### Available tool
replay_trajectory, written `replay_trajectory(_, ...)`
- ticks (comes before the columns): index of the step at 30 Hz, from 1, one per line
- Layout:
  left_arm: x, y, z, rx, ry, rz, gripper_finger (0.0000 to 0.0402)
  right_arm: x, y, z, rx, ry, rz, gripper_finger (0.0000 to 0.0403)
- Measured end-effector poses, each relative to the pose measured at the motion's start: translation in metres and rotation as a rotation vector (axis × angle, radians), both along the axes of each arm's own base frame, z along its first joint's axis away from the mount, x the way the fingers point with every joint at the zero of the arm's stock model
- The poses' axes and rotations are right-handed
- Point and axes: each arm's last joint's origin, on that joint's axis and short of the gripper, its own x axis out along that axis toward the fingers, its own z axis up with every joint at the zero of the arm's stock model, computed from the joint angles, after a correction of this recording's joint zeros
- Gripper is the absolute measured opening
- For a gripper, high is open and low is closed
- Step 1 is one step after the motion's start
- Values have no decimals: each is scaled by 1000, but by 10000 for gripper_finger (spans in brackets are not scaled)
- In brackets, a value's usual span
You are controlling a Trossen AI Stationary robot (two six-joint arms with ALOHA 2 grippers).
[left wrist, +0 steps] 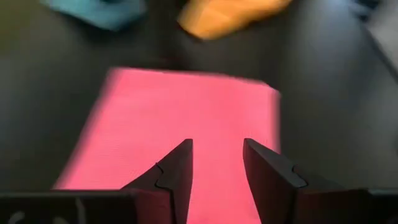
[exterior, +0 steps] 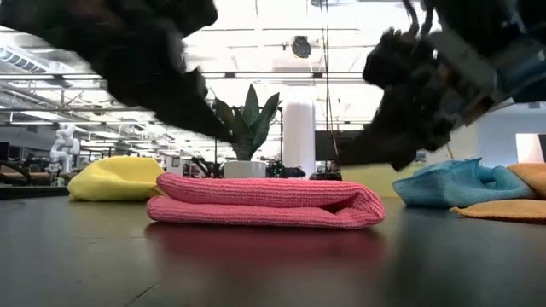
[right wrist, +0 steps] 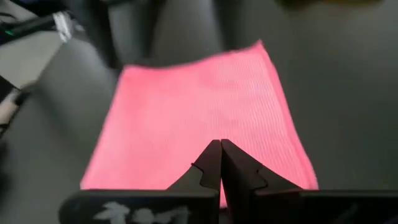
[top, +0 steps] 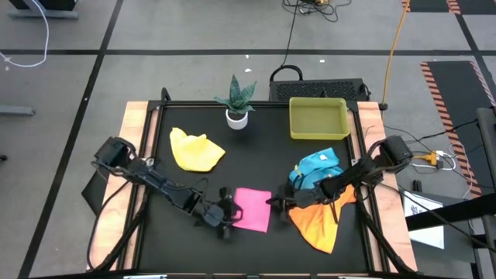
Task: Fold microfiber towels
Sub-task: Fold the pink microfiber cloth
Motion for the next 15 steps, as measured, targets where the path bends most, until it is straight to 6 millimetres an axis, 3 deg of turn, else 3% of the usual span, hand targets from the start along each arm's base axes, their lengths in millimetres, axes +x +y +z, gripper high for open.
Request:
replay_trajectory(3,-4,-5,-12,5,85,-81,143,5,-2,-13,-6,34,-14,0)
replay_trajectory(7,-11,-5,-27,27,191,-22,143,10,-8,-24,-24,72,-40,0)
replay_trajectory(15,-28,-16,-24,66,213,84,143,7,-20,-7,-111,88,-53,0)
